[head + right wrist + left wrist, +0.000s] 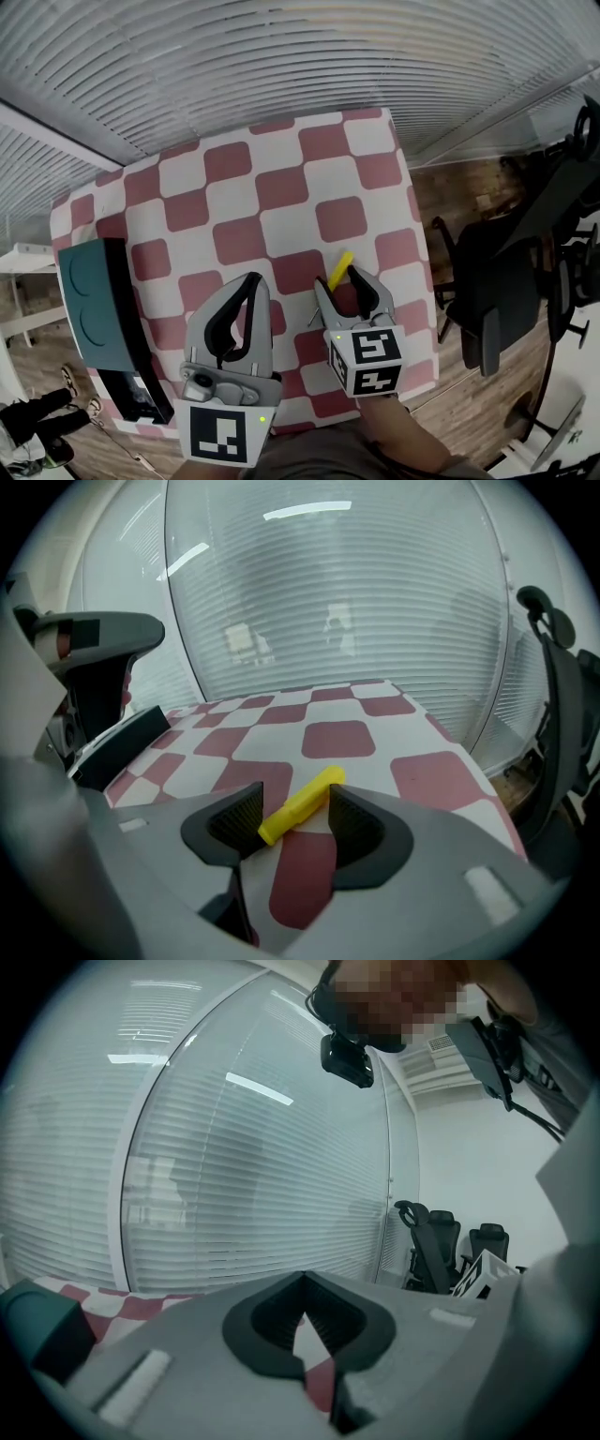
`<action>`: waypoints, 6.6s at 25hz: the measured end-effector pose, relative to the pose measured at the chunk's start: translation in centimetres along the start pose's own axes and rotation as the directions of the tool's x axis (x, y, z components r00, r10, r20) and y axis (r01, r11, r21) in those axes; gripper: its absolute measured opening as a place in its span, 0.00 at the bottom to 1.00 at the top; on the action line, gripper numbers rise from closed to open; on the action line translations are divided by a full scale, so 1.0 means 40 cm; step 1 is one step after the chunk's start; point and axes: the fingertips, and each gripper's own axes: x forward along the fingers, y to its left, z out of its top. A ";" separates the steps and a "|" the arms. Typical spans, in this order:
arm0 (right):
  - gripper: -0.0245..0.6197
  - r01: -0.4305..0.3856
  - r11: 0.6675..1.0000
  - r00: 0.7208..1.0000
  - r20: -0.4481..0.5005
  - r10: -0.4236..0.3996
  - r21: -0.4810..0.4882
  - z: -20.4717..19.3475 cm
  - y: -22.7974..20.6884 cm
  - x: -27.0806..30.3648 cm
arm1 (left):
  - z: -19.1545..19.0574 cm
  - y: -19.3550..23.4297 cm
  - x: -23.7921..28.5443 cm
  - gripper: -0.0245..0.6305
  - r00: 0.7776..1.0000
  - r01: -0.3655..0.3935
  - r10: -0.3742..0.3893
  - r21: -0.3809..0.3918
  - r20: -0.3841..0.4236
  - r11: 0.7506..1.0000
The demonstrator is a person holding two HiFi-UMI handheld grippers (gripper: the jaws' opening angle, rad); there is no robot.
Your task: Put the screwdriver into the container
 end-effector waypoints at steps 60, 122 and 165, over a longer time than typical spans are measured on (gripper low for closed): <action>0.18 -0.337 0.777 0.563 0.548 0.618 -0.531 0.397 0.337 -0.791 | 0.325 -0.159 -0.496 0.04 0.810 -0.494 0.423 0.082 0.406 0.866; 0.18 -0.272 0.838 0.686 0.516 0.513 -0.473 0.141 1.134 -0.720 | 0.214 0.342 -1.092 0.04 0.864 -0.367 0.274 0.154 0.422 0.917; 0.18 -0.193 0.942 0.977 0.031 0.209 -0.275 -0.195 1.150 -0.184 | -0.066 0.644 -0.971 0.04 0.975 -0.187 0.180 0.046 0.130 0.981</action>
